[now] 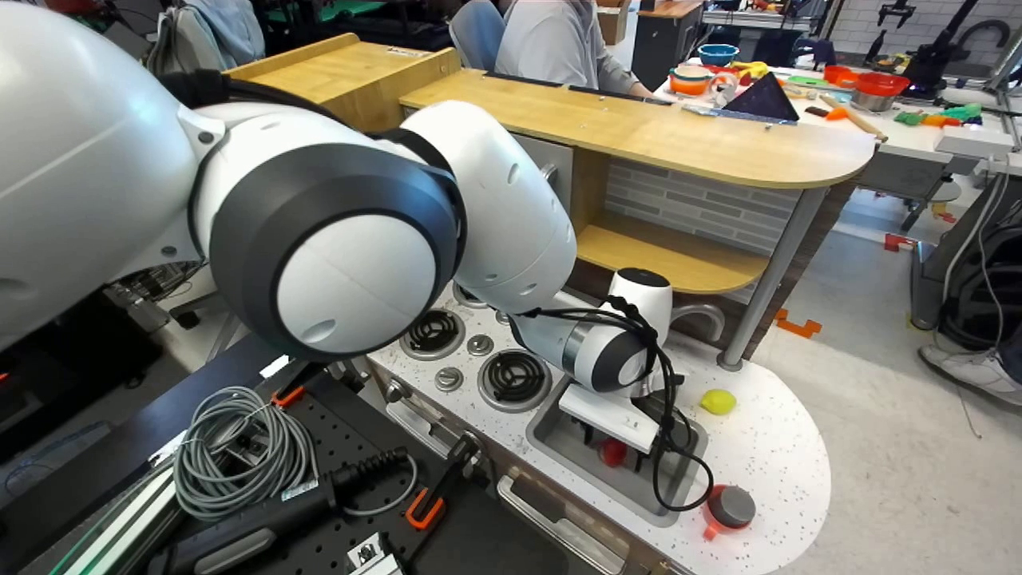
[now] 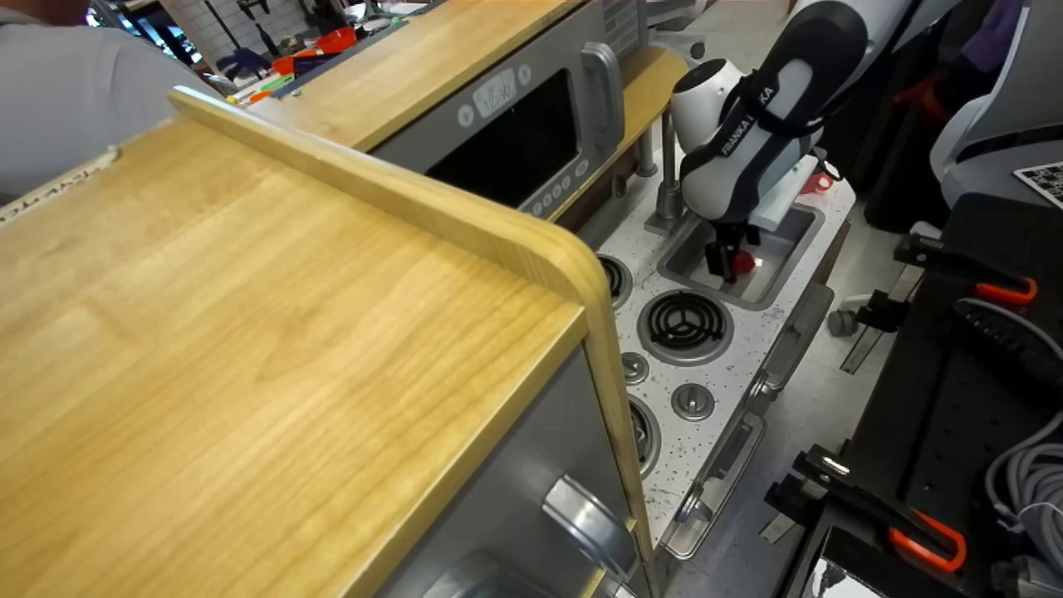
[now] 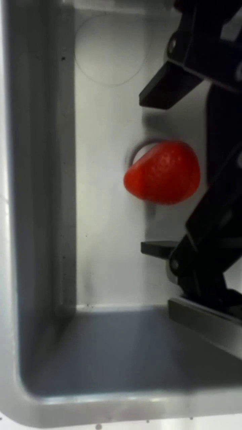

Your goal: Remove the orange plush from the sink, put it on the stove, then put it back in the sink

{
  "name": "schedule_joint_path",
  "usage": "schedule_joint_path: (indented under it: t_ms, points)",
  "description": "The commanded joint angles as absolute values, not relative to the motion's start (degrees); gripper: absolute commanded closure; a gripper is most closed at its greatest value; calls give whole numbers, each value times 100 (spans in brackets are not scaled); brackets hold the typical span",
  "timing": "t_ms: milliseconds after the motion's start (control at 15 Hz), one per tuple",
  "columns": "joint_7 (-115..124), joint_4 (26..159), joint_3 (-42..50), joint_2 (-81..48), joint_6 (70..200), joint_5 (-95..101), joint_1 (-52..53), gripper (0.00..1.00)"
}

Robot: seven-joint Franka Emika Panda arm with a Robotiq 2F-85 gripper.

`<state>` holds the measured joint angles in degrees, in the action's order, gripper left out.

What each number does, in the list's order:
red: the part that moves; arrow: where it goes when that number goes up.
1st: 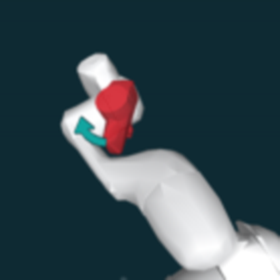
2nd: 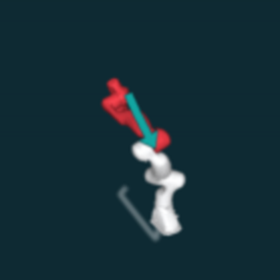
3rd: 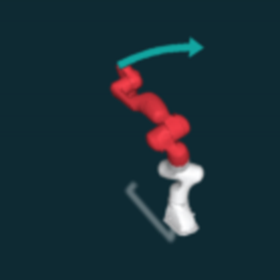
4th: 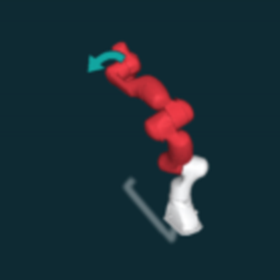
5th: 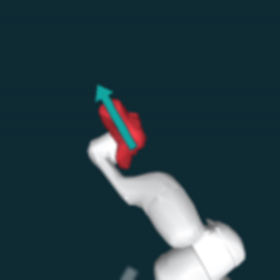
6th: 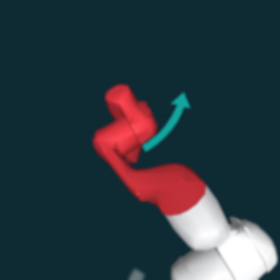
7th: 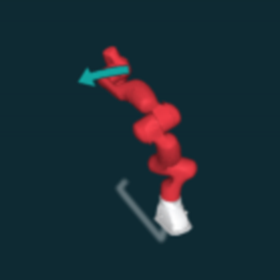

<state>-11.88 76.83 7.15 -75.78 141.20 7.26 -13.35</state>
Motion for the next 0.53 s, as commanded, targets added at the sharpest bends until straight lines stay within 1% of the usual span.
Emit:
schedule_joint_path:
  t_ms: [0,467]
  points:
    - [-1543,8443,535,-6827,14265,696,-1480,0]
    - [-1744,9984,610,-5331,14330,745,-1508,0]
